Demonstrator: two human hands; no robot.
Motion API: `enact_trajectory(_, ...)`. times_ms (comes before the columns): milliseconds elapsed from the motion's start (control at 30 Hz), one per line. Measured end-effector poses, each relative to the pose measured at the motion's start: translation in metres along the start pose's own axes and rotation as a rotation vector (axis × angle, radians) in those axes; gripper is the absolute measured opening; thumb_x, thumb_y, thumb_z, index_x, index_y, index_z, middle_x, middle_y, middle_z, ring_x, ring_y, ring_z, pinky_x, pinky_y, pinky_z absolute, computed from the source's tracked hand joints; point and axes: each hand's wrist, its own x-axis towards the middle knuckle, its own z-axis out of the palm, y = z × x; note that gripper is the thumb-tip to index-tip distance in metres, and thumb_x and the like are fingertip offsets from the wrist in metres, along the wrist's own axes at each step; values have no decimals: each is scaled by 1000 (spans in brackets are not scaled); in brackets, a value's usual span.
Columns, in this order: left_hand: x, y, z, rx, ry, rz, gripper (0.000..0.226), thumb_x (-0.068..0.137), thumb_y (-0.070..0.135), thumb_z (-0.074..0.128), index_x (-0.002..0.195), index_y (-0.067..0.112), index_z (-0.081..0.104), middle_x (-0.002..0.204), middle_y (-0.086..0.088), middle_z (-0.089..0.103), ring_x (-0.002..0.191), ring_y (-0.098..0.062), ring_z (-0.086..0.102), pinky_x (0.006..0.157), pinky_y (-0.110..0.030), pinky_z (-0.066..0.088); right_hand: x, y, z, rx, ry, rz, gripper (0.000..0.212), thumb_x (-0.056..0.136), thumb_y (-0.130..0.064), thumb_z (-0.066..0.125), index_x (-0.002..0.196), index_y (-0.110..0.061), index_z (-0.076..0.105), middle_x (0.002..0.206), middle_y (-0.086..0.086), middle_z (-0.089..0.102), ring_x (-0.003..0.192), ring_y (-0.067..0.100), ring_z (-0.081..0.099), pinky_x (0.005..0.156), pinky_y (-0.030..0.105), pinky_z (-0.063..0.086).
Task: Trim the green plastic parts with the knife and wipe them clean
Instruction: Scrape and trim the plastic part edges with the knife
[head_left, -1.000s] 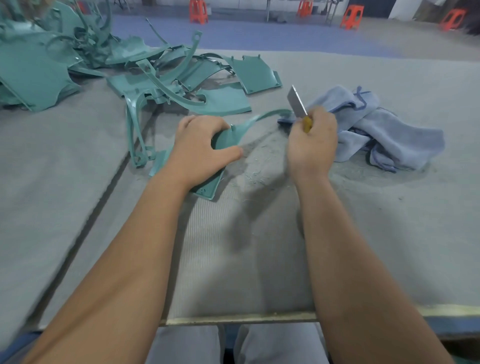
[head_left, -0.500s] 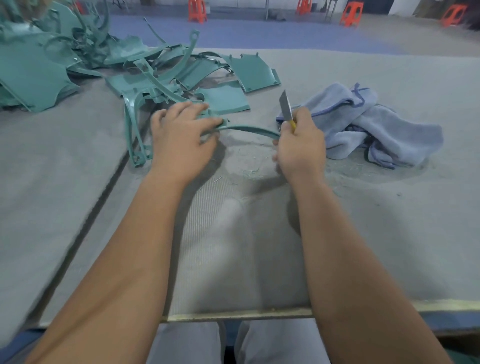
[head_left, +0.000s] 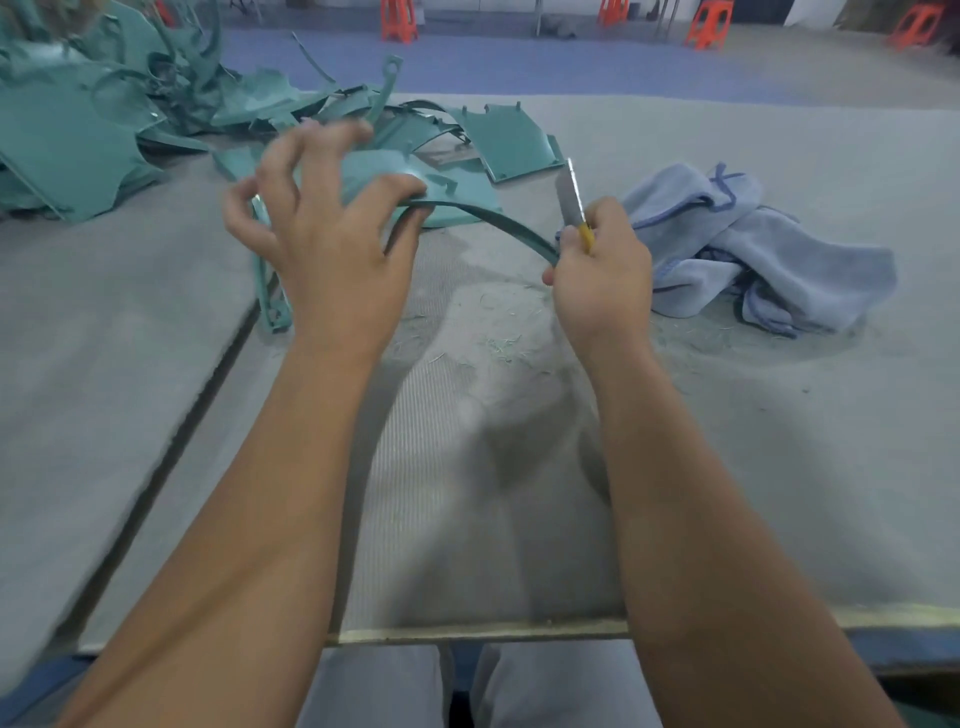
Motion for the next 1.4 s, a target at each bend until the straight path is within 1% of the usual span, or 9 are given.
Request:
enact_trajectory(200, 2, -19, 8, -90, -244, -160, 24, 88, 47, 56, 102, 36, 71, 102, 10, 66, 106, -16, 52, 88, -35, 22, -5, 0, -3, -273, -164, -344, 13, 100, -23, 37, 100, -12, 44, 82, 8, 64, 75, 33, 54, 60, 39, 38)
enact_trajectory(367, 0, -24, 10, -46, -259, -182, 25, 85, 50, 57, 100, 37, 71, 100, 13, 67, 112, -15, 48, 91, -40, 21, -5, 2, 0, -394, -209, -369, 17, 100, -28, 42, 107, -13, 48, 77, 2, 54, 72, 28, 44, 58, 36, 25)
enact_trajectory(533, -3, -7, 5, -11, -49, -85, 50, 78, 33, 61, 127, 41, 56, 145, 12, 44, 133, -19, 29, 99, -48, 21, -1, 4, -1, -305, -1, -213, 12, 99, -28, 44, 96, -17, 50, 70, -3, 51, 68, 27, 46, 53, 36, 26)
enact_trajectory(667, -7, 5, 4, -194, 42, -93, 54, 74, 19, 59, 127, 27, 56, 139, -5, 47, 125, -21, 39, 102, -48, 33, 5, 4, 2, 67, -17, 130, 11, 95, -24, 49, 84, -20, 51, 75, -1, 64, 64, 16, 58, 58, 32, 44)
enact_trajectory(833, -9, 11, 9, -580, -436, -333, 15, 90, 17, 50, 93, 22, 64, 88, 5, 67, 68, -7, 53, 67, -34, 46, 6, 1, 7, 611, -196, 498, 19, 100, -12, 46, 83, -5, 53, 66, 9, 60, 33, 9, 33, 38, 18, 29)
enact_trajectory(1000, -25, 34, 14, -611, -891, -377, 37, 98, 44, 43, 81, 24, 69, 74, 6, 69, 67, -3, 60, 67, -28, 46, 7, 0, 6, 708, -248, 604, 21, 100, -9, 46, 85, 1, 56, 55, 9, 62, 36, 5, 51, 41, 17, 44)
enact_trajectory(1100, -29, 40, 17, -611, -971, -307, 39, 100, 46, 43, 87, 20, 68, 79, 5, 67, 77, -12, 61, 71, -33, 44, 5, 2, 8, 545, -228, 514, 16, 99, -9, 47, 91, 0, 58, 59, 9, 56, 38, 6, 56, 42, 18, 45)
enact_trajectory(1267, -25, 38, 19, -780, -1004, -425, 25, 100, 22, 47, 78, 20, 59, 55, 7, 62, 47, -2, 50, 58, -26, 39, 5, 3, 13, 397, -176, 385, 8, 99, -14, 44, 95, -12, 51, 58, 4, 62, 35, 7, 51, 41, 21, 38)
enact_trajectory(1400, -20, 36, 16, -904, -935, -609, 27, 100, 17, 45, 77, 21, 57, 70, 11, 62, 56, -3, 54, 45, -16, 35, 7, 8, 13, 256, 12, 323, 13, 96, -21, 45, 97, -14, 57, 61, -3, 63, 45, 10, 44, 57, 28, 41)
